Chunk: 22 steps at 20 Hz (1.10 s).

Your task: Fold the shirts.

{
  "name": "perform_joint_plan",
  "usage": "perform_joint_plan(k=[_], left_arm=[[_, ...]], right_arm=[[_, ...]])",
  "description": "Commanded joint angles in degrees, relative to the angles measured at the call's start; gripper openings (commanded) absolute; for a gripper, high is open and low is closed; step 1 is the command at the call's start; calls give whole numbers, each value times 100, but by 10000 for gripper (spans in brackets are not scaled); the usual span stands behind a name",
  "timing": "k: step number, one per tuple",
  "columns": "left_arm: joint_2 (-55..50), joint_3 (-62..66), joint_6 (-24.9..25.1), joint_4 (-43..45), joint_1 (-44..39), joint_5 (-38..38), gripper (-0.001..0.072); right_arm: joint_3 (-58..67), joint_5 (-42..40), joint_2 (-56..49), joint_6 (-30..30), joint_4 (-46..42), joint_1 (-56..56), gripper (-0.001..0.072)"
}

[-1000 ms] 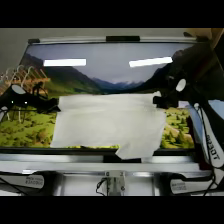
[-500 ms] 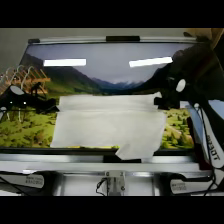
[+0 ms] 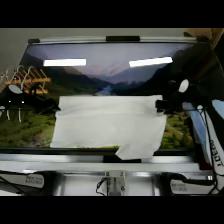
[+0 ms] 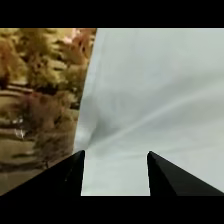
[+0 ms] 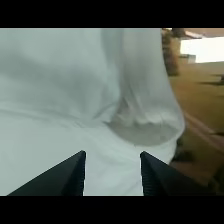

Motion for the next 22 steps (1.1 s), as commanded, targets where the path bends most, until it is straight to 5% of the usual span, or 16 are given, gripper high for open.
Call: perform_joint_plan(k=[1,4,10,19,21,22], left_arm=[[92,409,-44,341,367,-1432,481],[658,-166,85,339,968,-1928,543],[2083,-3574,813,238,1720,-872,542],[2114,-3858,1093,-413,1598,114,540],[2114,-3943,1091,-413,1561,197,507],[2114,-3963,1093,-413,1563,192,353]], right_arm=[[107,957,420,-214,-710,-173,474],[17,1611,1045,-553,-833,-734,474],[-601,1440,1934,-756,-345,-1582,474],[-621,1360,1976,-798,-175,-1582,474],[-621,1375,1976,-793,-173,-1582,474],[-621,1388,1976,-791,-173,-1582,474]])
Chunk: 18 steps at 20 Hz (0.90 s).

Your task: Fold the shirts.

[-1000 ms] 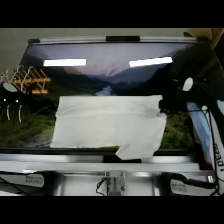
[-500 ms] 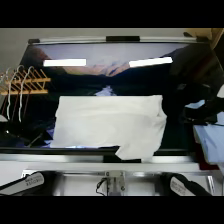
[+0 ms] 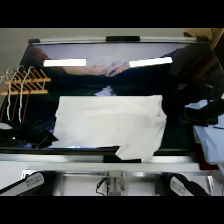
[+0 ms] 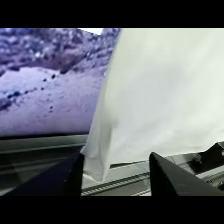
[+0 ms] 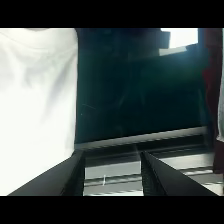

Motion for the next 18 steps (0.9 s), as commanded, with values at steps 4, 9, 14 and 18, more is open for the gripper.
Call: perform_joint_plan(k=[4,9,14,18], left_arm=[[-2,-96,31,-7,-46,155,35],[4,-94,107,-4,-46,68,36],[4,-94,138,-7,-46,74,35],[4,-94,138,-7,-46,42,36]], right_arm=[[-273,260,22,-63,304,-7,474],[-2533,-170,857,-245,817,-103,479],[-3851,-1139,1045,-31,1624,0,479],[-4072,-1915,1045,334,1919,837,479]])
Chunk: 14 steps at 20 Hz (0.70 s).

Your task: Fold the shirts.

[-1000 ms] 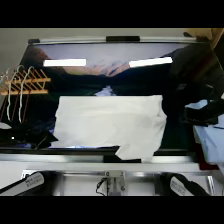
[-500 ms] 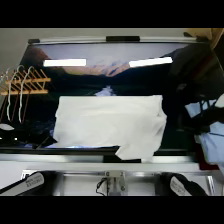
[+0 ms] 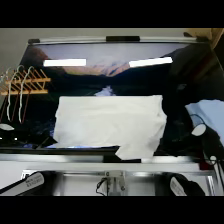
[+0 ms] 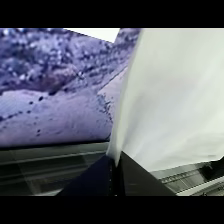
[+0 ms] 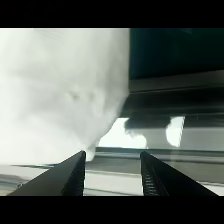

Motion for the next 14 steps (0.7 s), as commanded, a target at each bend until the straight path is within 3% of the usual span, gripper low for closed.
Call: perform_joint_plan(k=[1,5,6,7,8,9,11,14], left_arm=[[4,-2,11,-9,0,-22,36],[2,-2,15,-7,0,-13,36],[2,-2,15,-7,0,-15,36],[2,-2,20,-7,0,-15,35],[2,-2,66,-7,0,-20,36],[9,9,168,-7,0,-22,35],[44,223,299,-9,0,-136,35],[109,990,304,-461,-2,-616,35]], right_arm=[[-280,-833,33,413,323,667,479],[-280,-1058,33,831,195,1178,477],[-280,-1040,33,828,214,1235,435],[-278,-999,33,804,258,1257,323],[-275,-940,35,702,376,1252,151],[-238,-857,33,494,503,1250,71],[101,-605,33,-20,592,1250,69],[1217,-660,9,424,243,1250,70]])
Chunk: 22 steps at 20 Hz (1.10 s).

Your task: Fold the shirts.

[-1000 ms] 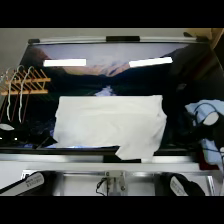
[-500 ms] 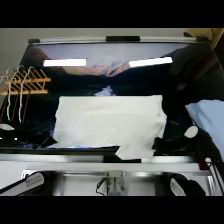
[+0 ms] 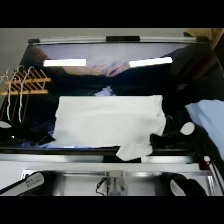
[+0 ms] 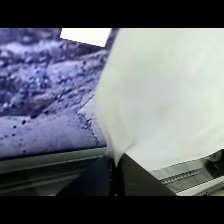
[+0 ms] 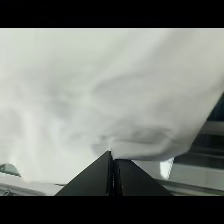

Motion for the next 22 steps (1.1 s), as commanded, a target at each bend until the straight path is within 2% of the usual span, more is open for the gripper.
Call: perform_joint_plan(k=[1,5,8,10,13,16,17,18,19,20,21,22], left_arm=[[42,831,4,-529,-17,-372,34],[-299,2050,-568,-568,-446,109,33],[-1016,2981,-697,-568,-942,181,34],[-1631,3628,-997,-568,-1161,186,35],[-2494,4350,-1379,-568,-1386,188,35],[-3038,4662,-1552,-586,-1530,188,35],[-3141,4680,-1552,-586,-1585,190,38],[-3204,4677,-1552,-586,-1631,188,129],[-3222,4680,-1552,-586,-1659,177,399],[-3202,4686,-1550,-586,-1661,125,678],[-3187,4745,-1545,-581,-1641,-7,720],[-3185,4859,-1547,-584,-1602,-219,720]], right_arm=[[1167,-129,-140,380,-422,26,70],[2822,-431,-1515,474,-579,26,70],[4079,-507,-2671,527,-686,13,70],[4715,-509,-3241,544,-726,2,70],[5034,-605,-3786,564,-800,2,70],[5034,-968,-4050,564,-955,4,79],[5034,-1027,-4120,562,-938,4,209],[5034,-992,-4170,542,-938,4,506],[5034,-870,-4188,341,-942,2,634],[5036,-636,-4168,42,-962,-35,680],[5042,-306,-4142,-227,-960,-120,680],[5040,83,-4135,-389,-960,-262,680]])
